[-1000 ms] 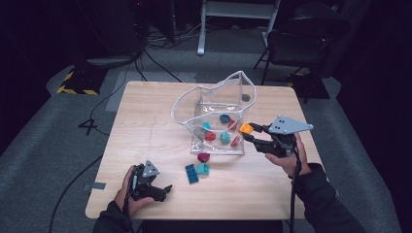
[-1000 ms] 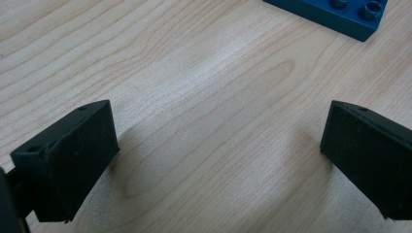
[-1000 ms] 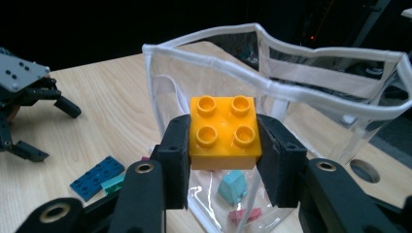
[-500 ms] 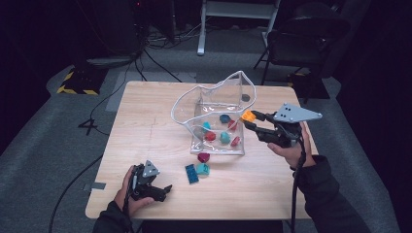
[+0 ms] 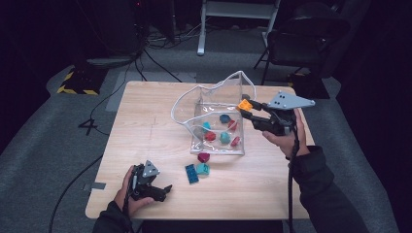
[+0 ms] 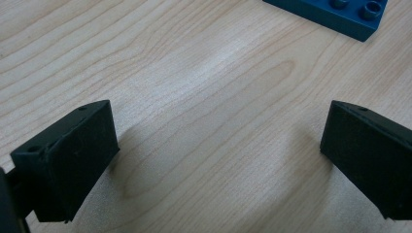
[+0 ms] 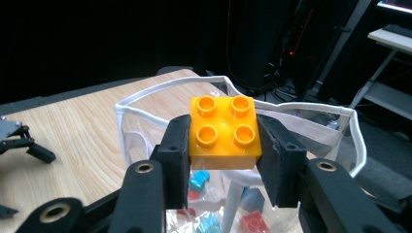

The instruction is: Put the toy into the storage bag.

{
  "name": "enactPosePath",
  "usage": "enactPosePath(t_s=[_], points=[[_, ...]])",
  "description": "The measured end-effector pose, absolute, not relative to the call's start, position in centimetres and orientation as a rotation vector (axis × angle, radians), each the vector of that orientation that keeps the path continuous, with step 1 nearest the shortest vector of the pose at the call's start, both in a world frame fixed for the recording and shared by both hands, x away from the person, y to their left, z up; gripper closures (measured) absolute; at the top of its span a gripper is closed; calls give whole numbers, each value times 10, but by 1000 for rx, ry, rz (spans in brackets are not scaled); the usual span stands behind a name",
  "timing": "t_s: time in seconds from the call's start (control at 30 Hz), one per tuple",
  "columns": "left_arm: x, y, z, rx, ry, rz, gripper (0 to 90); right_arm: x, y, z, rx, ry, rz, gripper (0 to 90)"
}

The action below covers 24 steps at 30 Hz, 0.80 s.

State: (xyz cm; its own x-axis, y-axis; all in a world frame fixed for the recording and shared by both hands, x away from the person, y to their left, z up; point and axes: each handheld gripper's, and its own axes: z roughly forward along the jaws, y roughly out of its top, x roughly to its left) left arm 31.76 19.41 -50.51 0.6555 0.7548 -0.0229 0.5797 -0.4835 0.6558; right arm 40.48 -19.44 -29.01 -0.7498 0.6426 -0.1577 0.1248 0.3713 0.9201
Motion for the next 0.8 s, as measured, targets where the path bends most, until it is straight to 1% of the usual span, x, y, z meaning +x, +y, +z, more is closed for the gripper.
enactPosePath(t_s=[0.4,0.8], points=[[318,194,-505,2232,1029,355,2,440,-182,-287,743,2131,1320,591],[318,194,-505,2236,1027,356,2,466,-169,-299,821,2160,1265,591]])
